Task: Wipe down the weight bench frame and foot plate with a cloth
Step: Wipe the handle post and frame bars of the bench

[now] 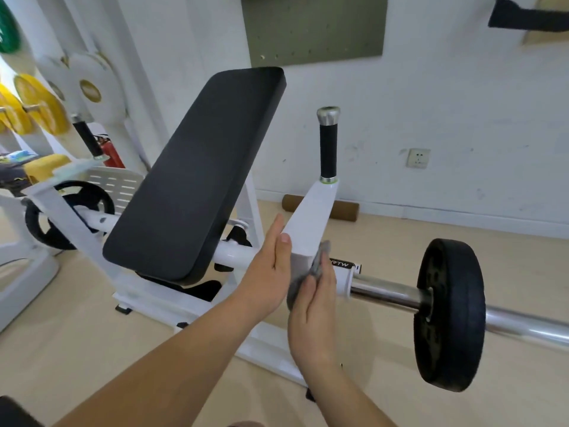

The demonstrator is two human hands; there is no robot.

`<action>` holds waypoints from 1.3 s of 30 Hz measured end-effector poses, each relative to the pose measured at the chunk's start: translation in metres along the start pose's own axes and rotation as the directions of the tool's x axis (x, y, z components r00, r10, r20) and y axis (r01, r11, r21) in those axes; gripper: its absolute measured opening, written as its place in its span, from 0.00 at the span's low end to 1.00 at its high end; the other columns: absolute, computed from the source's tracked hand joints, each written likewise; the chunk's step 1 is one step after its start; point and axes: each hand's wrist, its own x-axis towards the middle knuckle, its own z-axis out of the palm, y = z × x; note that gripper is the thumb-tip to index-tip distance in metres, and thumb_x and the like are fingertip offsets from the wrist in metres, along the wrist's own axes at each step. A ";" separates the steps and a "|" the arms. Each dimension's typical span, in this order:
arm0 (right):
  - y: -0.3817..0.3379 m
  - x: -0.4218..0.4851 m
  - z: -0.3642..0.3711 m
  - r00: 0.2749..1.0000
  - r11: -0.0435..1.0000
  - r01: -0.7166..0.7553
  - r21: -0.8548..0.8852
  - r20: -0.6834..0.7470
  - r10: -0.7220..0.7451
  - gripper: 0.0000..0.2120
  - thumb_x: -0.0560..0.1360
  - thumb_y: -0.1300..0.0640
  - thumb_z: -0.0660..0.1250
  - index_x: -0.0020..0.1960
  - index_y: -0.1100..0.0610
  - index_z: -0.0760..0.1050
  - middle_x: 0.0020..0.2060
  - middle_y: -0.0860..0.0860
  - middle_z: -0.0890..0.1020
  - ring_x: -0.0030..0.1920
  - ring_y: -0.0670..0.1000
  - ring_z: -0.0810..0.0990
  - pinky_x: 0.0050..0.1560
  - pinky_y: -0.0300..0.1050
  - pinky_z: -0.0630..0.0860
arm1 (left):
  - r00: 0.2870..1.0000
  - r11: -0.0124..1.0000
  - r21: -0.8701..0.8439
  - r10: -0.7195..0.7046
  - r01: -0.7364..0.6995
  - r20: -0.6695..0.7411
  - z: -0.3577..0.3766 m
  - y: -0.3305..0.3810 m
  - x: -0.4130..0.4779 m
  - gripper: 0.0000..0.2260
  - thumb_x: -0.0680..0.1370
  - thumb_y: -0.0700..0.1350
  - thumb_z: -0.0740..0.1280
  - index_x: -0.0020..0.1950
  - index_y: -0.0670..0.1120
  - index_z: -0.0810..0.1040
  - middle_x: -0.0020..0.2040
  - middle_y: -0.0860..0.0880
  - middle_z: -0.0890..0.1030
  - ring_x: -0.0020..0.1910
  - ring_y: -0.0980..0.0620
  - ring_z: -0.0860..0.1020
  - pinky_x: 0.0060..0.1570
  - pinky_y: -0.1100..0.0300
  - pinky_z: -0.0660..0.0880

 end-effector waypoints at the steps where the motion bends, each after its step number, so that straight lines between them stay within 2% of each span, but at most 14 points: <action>1: 0.018 -0.014 0.002 1.000 1.000 -0.018 -0.026 -0.010 0.018 0.27 0.84 0.38 0.47 0.81 0.42 0.54 0.76 0.46 0.67 0.74 0.49 0.69 0.71 0.59 0.72 | 1.000 1.000 -0.014 0.010 -0.010 -0.001 0.001 -0.002 0.001 0.22 0.87 0.58 0.48 0.82 0.65 0.51 0.74 0.65 0.60 0.78 0.54 0.61 0.76 0.59 0.59; 4: 0.063 -0.049 0.005 0.982 0.982 -0.186 -0.008 -0.010 0.186 0.28 0.84 0.39 0.47 0.82 0.45 0.54 0.75 0.49 0.68 0.74 0.51 0.70 0.73 0.55 0.70 | 0.999 0.999 -0.047 0.026 -0.027 -0.020 0.003 -0.005 0.002 0.22 0.87 0.57 0.49 0.81 0.66 0.52 0.72 0.65 0.61 0.76 0.55 0.64 0.78 0.53 0.63; 7: 0.064 -0.041 0.011 0.958 0.959 -0.268 0.096 -0.078 0.276 0.22 0.85 0.45 0.49 0.74 0.54 0.63 0.56 0.56 0.76 0.56 0.57 0.78 0.52 0.38 0.76 | 0.996 0.996 -0.068 0.057 -0.061 -0.062 0.008 -0.009 0.001 0.22 0.87 0.56 0.49 0.81 0.66 0.53 0.72 0.68 0.61 0.69 0.72 0.65 0.71 0.70 0.61; 10: 0.037 -0.031 0.023 0.971 0.978 -0.174 0.113 -0.144 0.189 0.30 0.83 0.41 0.48 0.82 0.52 0.55 0.76 0.45 0.65 0.75 0.41 0.64 0.70 0.32 0.64 | 0.993 0.994 -0.071 0.070 -0.077 -0.093 0.013 -0.014 0.004 0.20 0.86 0.58 0.49 0.78 0.70 0.53 0.68 0.74 0.63 0.58 0.84 0.63 0.61 0.76 0.63; 12: 0.041 -0.035 0.032 0.977 0.992 -0.108 0.059 -0.176 0.117 0.32 0.83 0.40 0.47 0.84 0.52 0.49 0.81 0.41 0.54 0.81 0.41 0.51 0.78 0.41 0.55 | 0.991 0.994 -0.090 0.059 -0.070 -0.119 0.016 -0.018 0.006 0.17 0.85 0.60 0.49 0.74 0.74 0.55 0.65 0.77 0.64 0.59 0.81 0.66 0.59 0.75 0.66; 14: 0.065 -0.038 0.035 0.970 0.995 -0.098 -0.002 -0.223 0.095 0.31 0.83 0.41 0.47 0.83 0.49 0.48 0.81 0.45 0.56 0.80 0.48 0.56 0.78 0.53 0.60 | 0.987 0.991 -0.108 0.063 -0.079 -0.149 0.018 -0.021 0.008 0.15 0.85 0.60 0.50 0.71 0.75 0.58 0.65 0.78 0.65 0.64 0.76 0.68 0.65 0.68 0.68; 17: 0.117 -0.040 0.031 0.959 0.981 -0.187 -0.053 -0.226 0.170 0.28 0.82 0.37 0.48 0.81 0.37 0.47 0.76 0.50 0.64 0.72 0.58 0.69 0.66 0.66 0.72 | 0.988 0.985 -0.153 0.060 -0.082 -0.143 0.021 -0.020 0.009 0.15 0.85 0.60 0.48 0.71 0.73 0.61 0.66 0.75 0.67 0.63 0.76 0.69 0.64 0.69 0.67; 21: 0.165 -0.046 0.016 0.957 0.960 -0.282 -0.006 -0.079 0.280 0.29 0.80 0.32 0.47 0.80 0.31 0.47 0.72 0.56 0.71 0.65 0.62 0.75 0.63 0.67 0.76 | 0.986 0.971 -0.237 -0.001 -0.039 -0.167 0.027 -0.019 0.008 0.22 0.78 0.69 0.49 0.73 0.77 0.58 0.73 0.68 0.67 0.71 0.64 0.67 0.72 0.58 0.64; 24: 0.139 -0.041 0.022 0.945 0.954 -0.295 0.046 -0.133 0.299 0.27 0.80 0.31 0.48 0.78 0.32 0.53 0.67 0.60 0.73 0.57 0.59 0.77 0.56 0.60 0.78 | 0.980 0.928 -0.359 -0.153 0.098 -0.129 0.036 -0.025 0.009 0.21 0.79 0.72 0.49 0.73 0.77 0.61 0.75 0.63 0.70 0.73 0.59 0.69 0.75 0.54 0.63; 27: 0.096 -0.035 0.030 0.971 0.986 -0.143 0.082 -0.183 0.155 0.29 0.84 0.39 0.47 0.82 0.48 0.52 0.75 0.51 0.65 0.73 0.52 0.68 0.72 0.56 0.68 | 0.963 0.899 -0.396 -0.248 0.188 -0.105 0.039 -0.032 0.014 0.28 0.77 0.75 0.51 0.72 0.65 0.72 0.65 0.58 0.81 0.64 0.58 0.77 0.69 0.55 0.69; 30: 0.124 -0.033 0.025 0.979 0.995 -0.097 -0.005 -0.183 0.095 0.29 0.85 0.43 0.47 0.83 0.52 0.51 0.76 0.48 0.63 0.74 0.55 0.67 0.70 0.58 0.70 | 0.956 0.898 -0.401 -0.257 0.183 -0.139 0.040 -0.028 0.015 0.36 0.71 0.81 0.53 0.70 0.62 0.73 0.62 0.57 0.83 0.63 0.58 0.78 0.73 0.53 0.67; 33: 0.172 -0.041 0.013 0.967 0.969 -0.246 -0.007 -0.065 0.245 0.27 0.82 0.38 0.46 0.81 0.37 0.50 0.68 0.56 0.74 0.57 0.60 0.79 0.54 0.65 0.80 | 0.960 0.921 -0.364 -0.214 0.137 -0.179 0.039 -0.031 0.011 0.33 0.66 0.81 0.53 0.64 0.67 0.74 0.61 0.62 0.82 0.64 0.61 0.76 0.73 0.55 0.66; 36: 0.203 -0.047 -0.009 0.861 0.862 -0.508 0.003 0.027 0.507 0.24 0.81 0.34 0.44 0.74 0.36 0.61 0.48 0.57 0.79 0.37 0.56 0.77 0.37 0.57 0.80 | 0.934 0.934 -0.338 -0.217 0.115 -0.282 0.051 -0.059 -0.009 0.19 0.81 0.69 0.51 0.62 0.66 0.76 0.60 0.64 0.82 0.64 0.63 0.77 0.67 0.62 0.69; 39: 0.198 -0.027 -0.014 0.710 0.708 -0.703 0.072 0.126 0.693 0.26 0.77 0.29 0.44 0.65 0.38 0.68 0.46 0.49 0.77 0.44 0.54 0.77 0.49 0.55 0.78 | 0.902 0.940 -0.197 -0.327 0.279 -0.283 0.070 -0.116 -0.035 0.15 0.87 0.57 0.51 0.63 0.60 0.76 0.61 0.59 0.80 0.61 0.64 0.76 0.64 0.66 0.70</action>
